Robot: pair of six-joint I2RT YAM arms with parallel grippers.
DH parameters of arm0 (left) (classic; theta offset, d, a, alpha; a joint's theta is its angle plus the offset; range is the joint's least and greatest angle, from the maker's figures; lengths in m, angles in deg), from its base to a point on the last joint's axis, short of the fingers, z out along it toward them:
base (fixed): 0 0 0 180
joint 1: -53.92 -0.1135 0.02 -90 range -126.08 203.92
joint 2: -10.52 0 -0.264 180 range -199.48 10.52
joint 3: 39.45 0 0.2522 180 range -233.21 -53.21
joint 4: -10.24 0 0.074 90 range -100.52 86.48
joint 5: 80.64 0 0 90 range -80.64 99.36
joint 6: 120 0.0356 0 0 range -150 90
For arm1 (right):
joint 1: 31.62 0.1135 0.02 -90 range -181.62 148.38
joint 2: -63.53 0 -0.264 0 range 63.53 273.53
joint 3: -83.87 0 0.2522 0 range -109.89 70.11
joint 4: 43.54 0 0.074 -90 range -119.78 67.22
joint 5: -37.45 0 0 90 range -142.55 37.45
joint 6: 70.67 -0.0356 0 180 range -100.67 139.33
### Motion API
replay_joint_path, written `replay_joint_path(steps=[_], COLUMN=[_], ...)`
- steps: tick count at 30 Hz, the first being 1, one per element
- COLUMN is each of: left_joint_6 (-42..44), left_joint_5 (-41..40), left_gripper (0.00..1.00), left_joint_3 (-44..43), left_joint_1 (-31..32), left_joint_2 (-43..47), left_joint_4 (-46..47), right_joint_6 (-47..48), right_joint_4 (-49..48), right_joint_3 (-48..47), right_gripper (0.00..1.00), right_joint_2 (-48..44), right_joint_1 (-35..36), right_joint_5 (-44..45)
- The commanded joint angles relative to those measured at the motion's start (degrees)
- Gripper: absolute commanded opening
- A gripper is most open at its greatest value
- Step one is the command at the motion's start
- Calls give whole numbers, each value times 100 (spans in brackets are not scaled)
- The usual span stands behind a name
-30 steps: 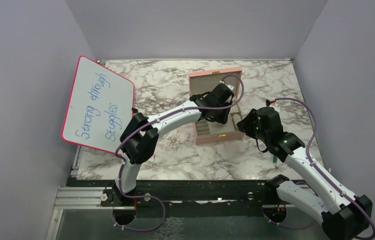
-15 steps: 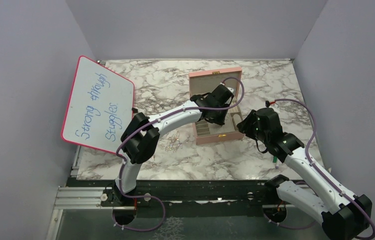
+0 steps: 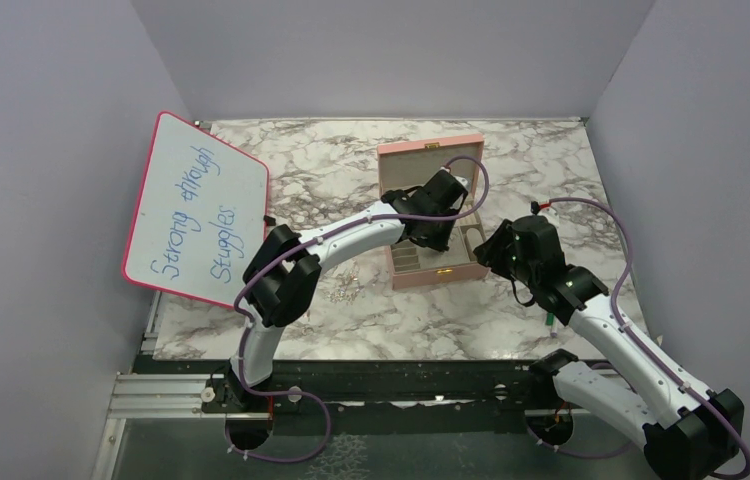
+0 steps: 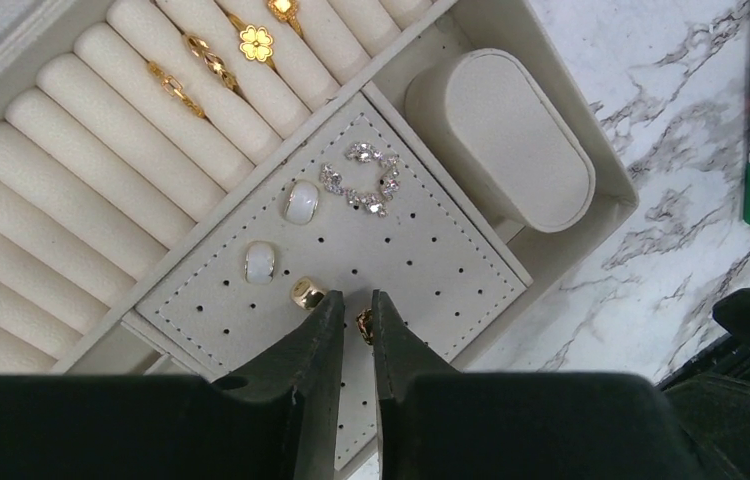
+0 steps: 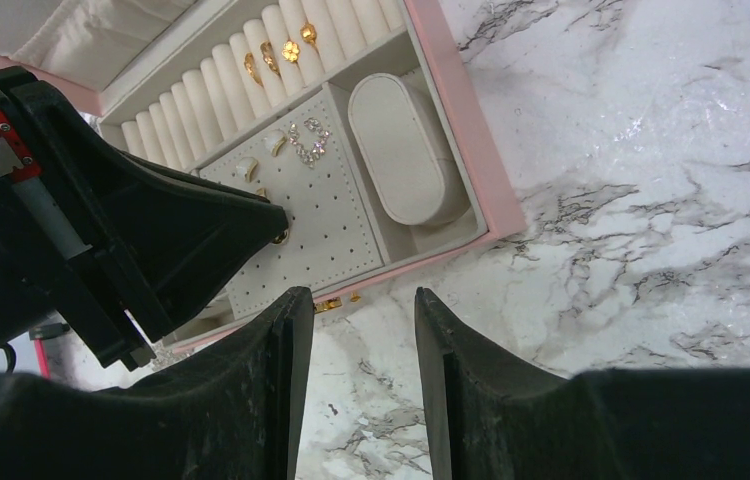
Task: Organize the mixed jewelry
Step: Pick up the jewelry from the jewelry box.
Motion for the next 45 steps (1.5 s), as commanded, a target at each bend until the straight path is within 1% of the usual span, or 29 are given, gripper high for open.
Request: replay_joint_path(steps=[1, 7, 15, 26, 30, 33, 35, 37, 39, 41, 45], left_joint_6=[88, 126, 202, 150, 73, -141, -302, -447, -569, -745, -1401], left_joint_5=[91, 69, 76, 202, 496, 865, 1022, 1181, 1203, 1238, 1480], left_gripper=[15, 0, 0, 0, 0, 0, 0, 0, 0, 0, 0], left_joint_3=[-214, -253, -118, 583, 1162, 1651, 1958, 2249, 2440, 2568, 2931], left_joint_1=[9, 10, 2, -114, -275, -465, -569, -641, -678, -736, -851], left_joint_2=[-112, -75, 103, 819, 1218, 1565, 1819, 2066, 2252, 2392, 2714], left_joint_4=[8, 9, 96, 976, 1604, 2131, 2472, 2870, 3122, 3226, 3903], right_joint_6=[-3, 5, 79, 9, 45, 66, -72, -349, -700, -1142, -2224], right_joint_4=[-13, -46, -252, -583, -909, -1204, -1521, -1894, -2337, -2917, -4253], right_joint_3=[71, 68, 76, 20, -58, -195, -210, -123, 29, 205, 684], right_gripper=[46, 46, 46, 46, 47, 50, 55, 64, 69, 71, 73], right_joint_2=[-62, -63, -36, 84, 287, 496, 585, 613, 586, 563, 578], right_joint_1=[-22, -21, -22, -23, -65, -266, -474, -681, -847, -991, -1055], right_joint_5=[164, 158, -133, -681, -1217, -2067, -2711, -3248, -3631, -3997, -4481])
